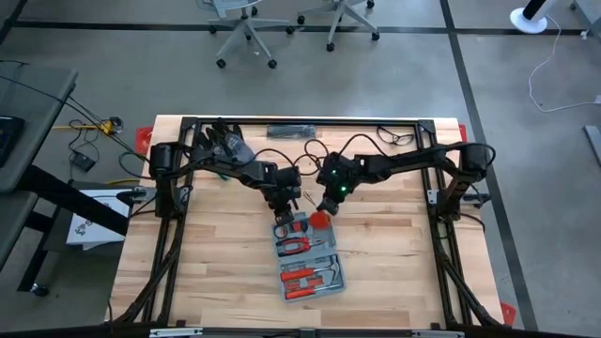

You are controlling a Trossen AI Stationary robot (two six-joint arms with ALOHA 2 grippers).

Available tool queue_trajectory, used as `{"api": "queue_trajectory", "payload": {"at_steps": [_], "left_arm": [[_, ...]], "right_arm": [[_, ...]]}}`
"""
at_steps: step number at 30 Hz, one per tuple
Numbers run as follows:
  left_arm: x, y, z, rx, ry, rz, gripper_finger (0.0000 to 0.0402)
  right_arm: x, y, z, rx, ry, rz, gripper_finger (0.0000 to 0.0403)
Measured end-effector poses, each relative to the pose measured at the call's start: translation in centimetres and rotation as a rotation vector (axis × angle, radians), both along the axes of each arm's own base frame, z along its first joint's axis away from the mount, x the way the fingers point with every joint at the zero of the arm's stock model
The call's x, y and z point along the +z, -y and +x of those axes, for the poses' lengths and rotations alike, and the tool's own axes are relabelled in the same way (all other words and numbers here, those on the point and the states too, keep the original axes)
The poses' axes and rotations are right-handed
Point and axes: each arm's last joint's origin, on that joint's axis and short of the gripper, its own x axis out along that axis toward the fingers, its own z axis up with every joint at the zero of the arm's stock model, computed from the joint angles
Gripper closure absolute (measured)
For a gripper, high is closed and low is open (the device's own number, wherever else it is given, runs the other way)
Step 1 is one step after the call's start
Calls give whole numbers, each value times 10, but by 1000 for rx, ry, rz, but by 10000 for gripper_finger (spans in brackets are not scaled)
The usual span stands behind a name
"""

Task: Prefit tool cases
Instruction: Put the tape measure into the gray prefit tool case

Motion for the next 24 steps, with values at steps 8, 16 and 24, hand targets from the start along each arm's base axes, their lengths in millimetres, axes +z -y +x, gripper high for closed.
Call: {"api": "queue_trajectory", "payload": {"at_steps": [8,16,24], "left_arm": [[-8,1,-4,53,24,-45,401],[-8,1,-3,62,30,-45,401],[-8,1,-2,62,46,-40,401]], "right_arm": [[-7,-11,-5,80,-59,-48,389],[-3,9,-3,30,9,-9,298],[-7,15,1,-34,17,-86,273]]}}
